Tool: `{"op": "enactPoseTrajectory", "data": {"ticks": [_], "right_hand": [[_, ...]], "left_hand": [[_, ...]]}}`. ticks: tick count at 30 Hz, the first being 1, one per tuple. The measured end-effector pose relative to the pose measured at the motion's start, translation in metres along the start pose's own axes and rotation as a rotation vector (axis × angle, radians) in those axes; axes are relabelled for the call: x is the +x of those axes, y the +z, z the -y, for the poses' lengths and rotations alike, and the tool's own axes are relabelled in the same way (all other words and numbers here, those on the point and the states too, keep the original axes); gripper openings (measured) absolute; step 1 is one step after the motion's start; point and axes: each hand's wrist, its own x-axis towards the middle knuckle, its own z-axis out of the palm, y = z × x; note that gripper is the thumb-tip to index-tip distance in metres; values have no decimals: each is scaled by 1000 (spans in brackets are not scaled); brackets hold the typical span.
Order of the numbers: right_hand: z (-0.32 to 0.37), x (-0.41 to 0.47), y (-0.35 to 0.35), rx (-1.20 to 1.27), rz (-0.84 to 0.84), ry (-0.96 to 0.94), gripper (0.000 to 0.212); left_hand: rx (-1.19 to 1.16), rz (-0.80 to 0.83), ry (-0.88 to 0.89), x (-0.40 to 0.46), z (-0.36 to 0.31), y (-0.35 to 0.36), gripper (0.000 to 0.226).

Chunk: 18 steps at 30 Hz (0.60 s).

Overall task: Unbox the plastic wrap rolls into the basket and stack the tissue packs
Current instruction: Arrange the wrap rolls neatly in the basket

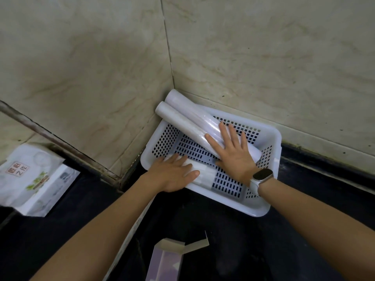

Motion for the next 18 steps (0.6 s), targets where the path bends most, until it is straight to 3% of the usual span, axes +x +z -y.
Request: {"op": "enactPoseTrajectory", "data": {"ticks": [5, 9, 12, 14, 18], "right_hand": [[6, -2, 2, -112, -6, 48, 85], [9, -2, -9, -77, 65, 32, 79], [14, -14, -21, 53, -23, -7, 66], [22, -27, -27, 166, -164, -58, 56], [54, -53, -38, 489, -328, -222, 32]], "left_hand": [[1, -21, -29, 5, -4, -1, 60], [-32, -181, -31, 1, -5, 5, 52], [-123, -321, -16, -5, -1, 5, 46], [-254, -500, -3, -15, 2, 6, 40], [-462, -1017, -52, -53, 8, 30, 29]]}}
